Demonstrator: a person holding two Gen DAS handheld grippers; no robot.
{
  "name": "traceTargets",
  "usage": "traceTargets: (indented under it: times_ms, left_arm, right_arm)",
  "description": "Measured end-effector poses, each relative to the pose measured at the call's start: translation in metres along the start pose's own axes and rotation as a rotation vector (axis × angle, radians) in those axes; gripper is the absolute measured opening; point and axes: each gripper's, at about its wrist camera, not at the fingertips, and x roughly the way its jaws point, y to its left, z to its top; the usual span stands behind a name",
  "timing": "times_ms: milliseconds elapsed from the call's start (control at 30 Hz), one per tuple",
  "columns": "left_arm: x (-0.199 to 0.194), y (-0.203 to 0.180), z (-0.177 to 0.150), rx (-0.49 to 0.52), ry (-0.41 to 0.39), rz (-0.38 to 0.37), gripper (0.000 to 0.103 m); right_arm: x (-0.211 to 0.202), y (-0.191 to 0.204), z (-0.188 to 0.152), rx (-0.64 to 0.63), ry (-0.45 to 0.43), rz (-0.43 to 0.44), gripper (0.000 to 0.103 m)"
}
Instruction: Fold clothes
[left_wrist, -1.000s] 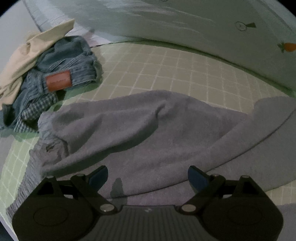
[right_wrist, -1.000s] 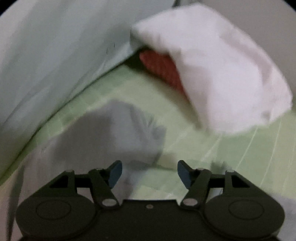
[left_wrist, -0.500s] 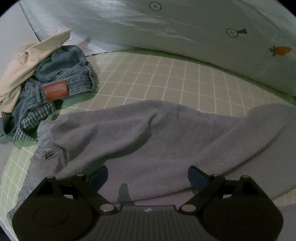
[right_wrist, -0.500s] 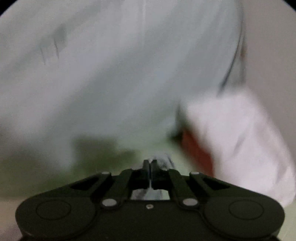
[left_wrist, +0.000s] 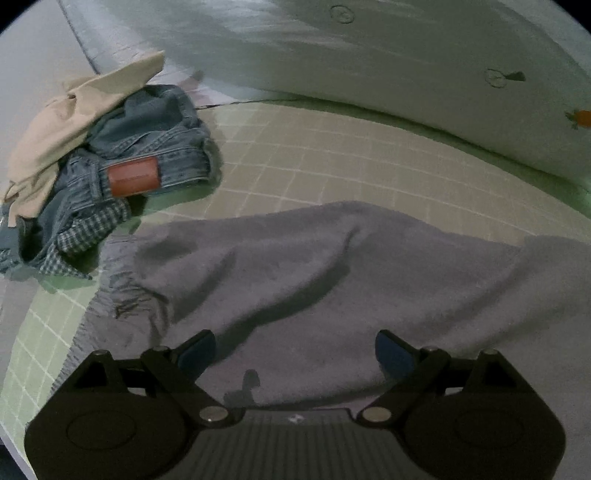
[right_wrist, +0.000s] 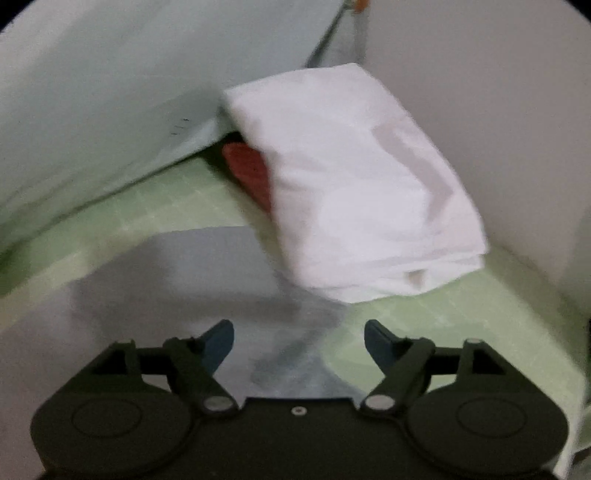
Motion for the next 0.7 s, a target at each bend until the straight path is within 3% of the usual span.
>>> traceTargets:
  times_ms: [367, 600, 700]
  left_arm:
    - [0.036, 0.051, 0.033, -0.089, -0.035, 0.123, 0.093]
    - [0.075, 0.081, 0.044, -0.119, -0.030, 0.204, 0.093]
    - [0.085, 0.097, 0.045, -0.137, -0.054, 0.221, 0.097]
  right_arm:
    - [-0.003, 0.087, -0.017, -0.145, 0.109, 0.162, 0.083]
    - [-0.017, 0.117, -0.037, -0.226, 0.162, 0.179, 0.083]
    - [-0.020, 0.124, -0.038, -0.234, 0.166, 0.181, 0.083]
